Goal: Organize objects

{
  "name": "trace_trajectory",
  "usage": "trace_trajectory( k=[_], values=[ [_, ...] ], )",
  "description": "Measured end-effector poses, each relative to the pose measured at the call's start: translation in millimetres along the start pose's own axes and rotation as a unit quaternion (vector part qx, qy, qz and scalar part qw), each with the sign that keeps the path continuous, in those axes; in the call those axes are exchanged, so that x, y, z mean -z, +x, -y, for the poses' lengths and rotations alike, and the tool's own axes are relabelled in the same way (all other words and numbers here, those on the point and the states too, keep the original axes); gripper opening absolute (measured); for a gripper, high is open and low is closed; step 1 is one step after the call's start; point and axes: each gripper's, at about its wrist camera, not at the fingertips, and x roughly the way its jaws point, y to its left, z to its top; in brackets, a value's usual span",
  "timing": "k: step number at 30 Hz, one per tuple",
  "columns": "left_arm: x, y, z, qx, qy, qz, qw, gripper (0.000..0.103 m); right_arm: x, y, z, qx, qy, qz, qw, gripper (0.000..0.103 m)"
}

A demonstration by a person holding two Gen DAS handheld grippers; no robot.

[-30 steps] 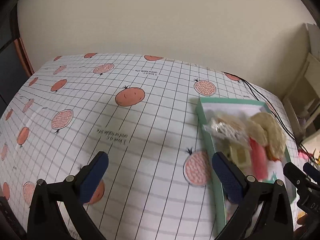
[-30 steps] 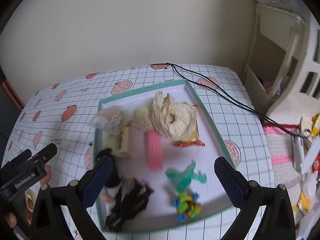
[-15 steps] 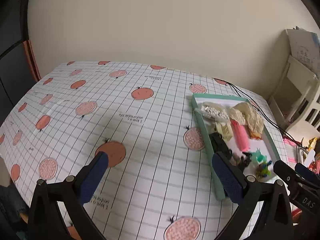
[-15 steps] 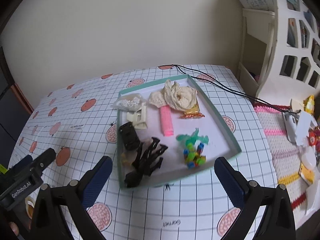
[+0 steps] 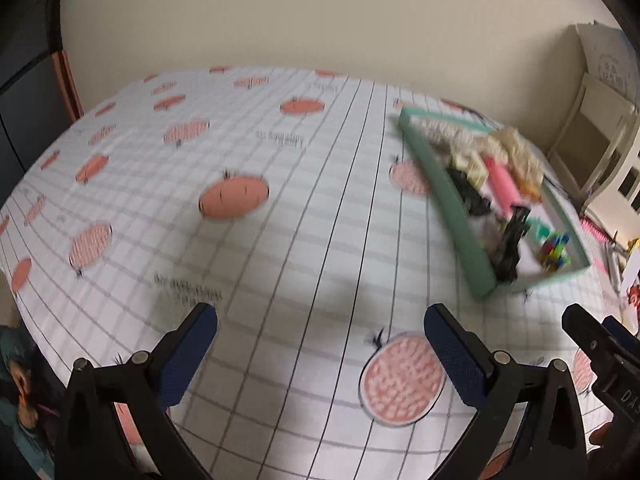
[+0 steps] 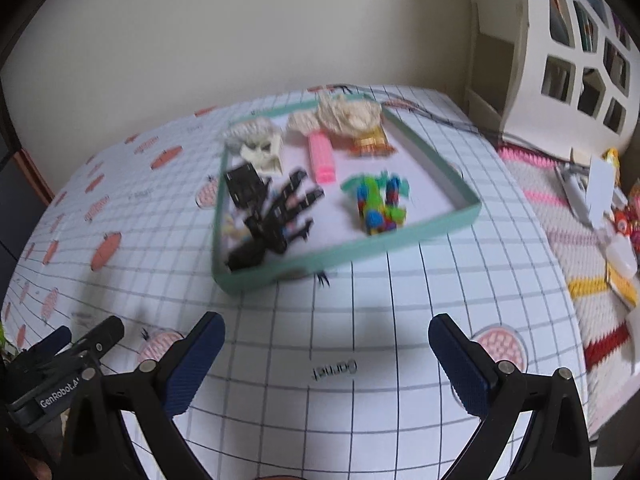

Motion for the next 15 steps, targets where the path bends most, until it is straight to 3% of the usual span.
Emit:
trace_trajectory(
  k=[5,10,15],
  values=[
    [16,21,1,0.005,0.002,-0.038,0.9993,0.103,13,18,7,0.001,0.017,-0.026,1.0,0.103],
    [26,27,12,-0.012,0.031,-0.036,0.9988,0.103,21,25,5,0.018,0.0,-0.033,0.999,0.103],
    [27,27,6,-0.012,0.019,-0.036,0.9991,0.103,25,30,4,0.023,-0.005,-0.036,0.999,0.103]
  ],
)
